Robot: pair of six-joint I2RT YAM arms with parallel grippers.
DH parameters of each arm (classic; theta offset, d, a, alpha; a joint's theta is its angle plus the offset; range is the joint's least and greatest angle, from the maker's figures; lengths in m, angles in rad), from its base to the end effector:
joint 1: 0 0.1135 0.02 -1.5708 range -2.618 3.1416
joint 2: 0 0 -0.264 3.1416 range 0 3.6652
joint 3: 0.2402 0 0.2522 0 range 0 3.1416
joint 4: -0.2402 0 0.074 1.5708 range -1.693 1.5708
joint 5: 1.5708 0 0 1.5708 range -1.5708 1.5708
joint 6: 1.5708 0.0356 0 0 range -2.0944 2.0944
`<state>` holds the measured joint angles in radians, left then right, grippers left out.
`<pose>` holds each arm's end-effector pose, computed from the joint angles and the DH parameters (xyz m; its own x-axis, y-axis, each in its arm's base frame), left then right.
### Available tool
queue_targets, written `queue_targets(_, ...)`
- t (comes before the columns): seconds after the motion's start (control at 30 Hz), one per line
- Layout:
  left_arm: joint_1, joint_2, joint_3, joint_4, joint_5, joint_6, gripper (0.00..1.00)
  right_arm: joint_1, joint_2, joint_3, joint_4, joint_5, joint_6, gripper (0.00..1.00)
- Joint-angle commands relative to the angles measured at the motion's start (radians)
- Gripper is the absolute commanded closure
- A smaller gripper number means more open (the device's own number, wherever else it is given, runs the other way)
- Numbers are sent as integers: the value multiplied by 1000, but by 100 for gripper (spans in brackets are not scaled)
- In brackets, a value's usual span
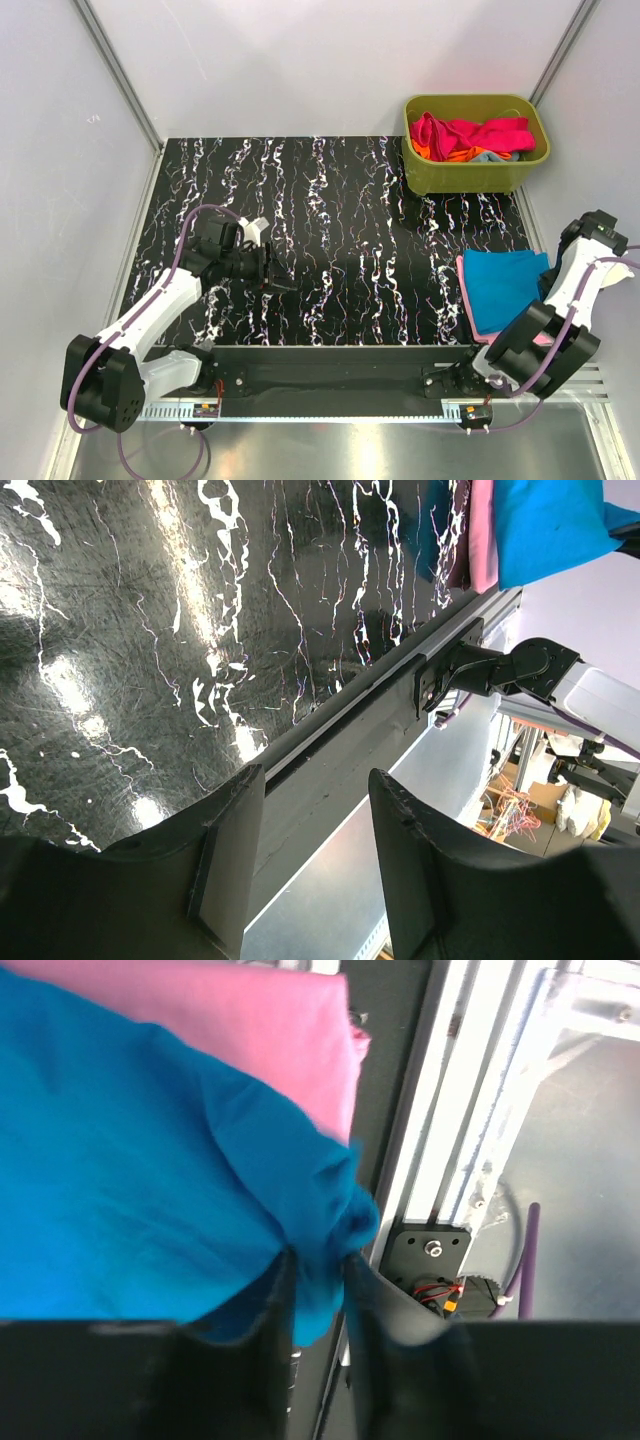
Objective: Fold and stack the t-shirts
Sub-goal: Neatly place the folded tshirt to the corner, then reset both grippers
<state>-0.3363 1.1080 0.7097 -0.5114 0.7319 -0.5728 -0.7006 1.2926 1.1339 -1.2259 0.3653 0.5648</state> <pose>0.1931 -0.0927 0.2307 -0.9692 -0.0883 -0.2301 0.1280 0.6175 -0.7761 0.1590 -0.1507 0.2825 -0.2852 0.8945 -0.3443 0.9534 0.2280 -0.1974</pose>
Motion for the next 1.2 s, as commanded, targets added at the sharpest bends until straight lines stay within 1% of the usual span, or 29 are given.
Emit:
queue_targets(0.0, 11, -13, -9, 45, 38, -2, 49, -22, 19, 50, -7, 95, 26, 66)
queue_targets(0.07, 16, -22, -15, 47, 40, -4, 49, -22, -15, 75, -11, 100, 56, 61)
queue_targets(0.17, 23, -28, -26, 48, 44, -7, 49, -22, -71, 81, 15, 40, 95, 59)
queue_targets(0.23, 28, -31, -30, 54, 50, -16, 49, -20, -69, 92, 11, -50, 110, 53)
queue_targets(0.33, 31, -42, -30, 62, 57, -25, 49, 25, -58, 107, 31, -149, 115, 54)
queue_targets(0.47, 36, -60, -41, 62, 52, -35, 49, 255, -84, 121, 97, -149, 135, 55)
queue_targets(0.5, 37, -63, -49, 62, 52, -36, 49, 350, -85, 118, 120, -198, 136, 55)
queue_targets(0.57, 37, -77, -55, 62, 49, -39, 48, 435, -102, 106, 184, -253, 167, 54)
queue_targets(0.6, 39, -85, -58, 62, 46, -44, 48, 520, -113, 95, 222, -329, 178, 54)
queue_targets(0.63, 40, -95, -62, 62, 38, -45, 47, 576, -142, 60, 264, -362, 200, 54)
queue_targets(0.67, 39, -121, -68, 62, 21, -50, 46, 626, -154, 41, 348, -402, 210, 53)
queue_targets(0.7, 39, -138, -73, 65, 14, -56, 45, 671, -171, 21, 397, -473, 216, 53)
queue_targets(0.73, 39, -158, -88, 71, 6, -59, 43, 776, -202, -23, 439, -492, 236, 52)
queue_targets(0.77, 40, -177, -98, 73, -15, -64, 43, 815, -220, -52, 519, -515, 250, 47)
queue_targets(0.8, 43, -215, -107, 73, -20, -71, 42, 846, -240, -87, 566, -593, 265, 45)
queue_targets(0.83, 46, -224, -118, 76, -16, -71, 42, 861, -283, -171, 612, -638, 303, 41)
queue_targets(0.87, 46, -241, -151, 76, -25, -76, 42, 883, -314, -227, 714, -679, 329, 38)
queue_targets(0.9, 57, -260, -176, 79, -29, -88, 41, 888, -347, -290, 777, -751, 366, 33)
queue_targets(0.93, 63, -305, -200, 95, -28, -96, 41, 889, -427, -435, 840, -784, 454, 27)
queue_targets(0.97, 66, -328, -249, 100, -29, -102, 41, 888, -467, -513, 996, -817, 502, 1)
queue_targets(1.0, 69, -350, -265, 114, -25, -126, 41, 889, -508, -589, 1076, -874, 544, 0)
queue_targets(1.03, 69, -382, -274, 143, -17, -133, 41, 889, -582, -721, 1142, -894, 613, 0)
queue_targets(1.07, 69, -388, -277, 146, -9, -140, 41, 889, -614, -776, 1255, -907, 639, 0)
queue_targets(1.13, 68, -382, -282, 157, 12, -150, 41, 888, -689, -883, 1307, -927, 684, 0)
queue_targets(1.17, 66, -378, -285, 163, 27, -157, 41, 889, -708, -905, 1345, -939, 696, 0)
